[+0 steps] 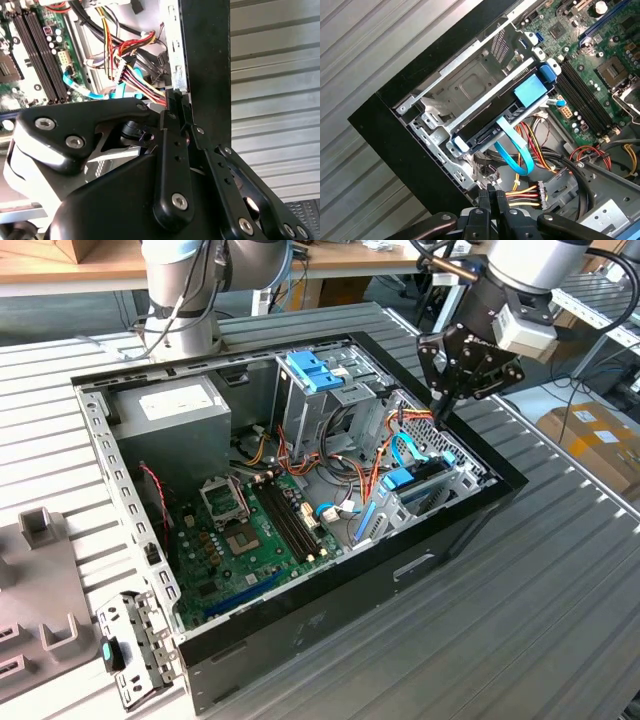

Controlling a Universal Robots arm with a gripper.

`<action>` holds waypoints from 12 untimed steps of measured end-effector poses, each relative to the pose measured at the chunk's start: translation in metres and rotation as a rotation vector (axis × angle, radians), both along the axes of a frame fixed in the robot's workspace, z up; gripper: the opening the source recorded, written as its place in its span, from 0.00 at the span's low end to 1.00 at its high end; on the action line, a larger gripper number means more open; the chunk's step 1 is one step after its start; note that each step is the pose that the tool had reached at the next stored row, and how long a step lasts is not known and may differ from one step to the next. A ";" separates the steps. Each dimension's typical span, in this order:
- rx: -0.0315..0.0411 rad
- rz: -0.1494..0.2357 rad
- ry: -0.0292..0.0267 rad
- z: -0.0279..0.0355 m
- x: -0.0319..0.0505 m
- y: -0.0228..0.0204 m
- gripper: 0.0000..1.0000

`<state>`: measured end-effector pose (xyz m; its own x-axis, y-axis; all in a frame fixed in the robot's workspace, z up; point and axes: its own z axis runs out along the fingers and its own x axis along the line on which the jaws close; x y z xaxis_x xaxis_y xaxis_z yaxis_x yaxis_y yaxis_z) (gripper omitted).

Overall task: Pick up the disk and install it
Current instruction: 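Insert the second disk wire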

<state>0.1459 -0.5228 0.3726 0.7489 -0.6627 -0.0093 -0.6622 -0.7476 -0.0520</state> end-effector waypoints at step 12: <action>-0.0001 -0.378 0.0001 -0.0029 0.0000 0.0000 0.16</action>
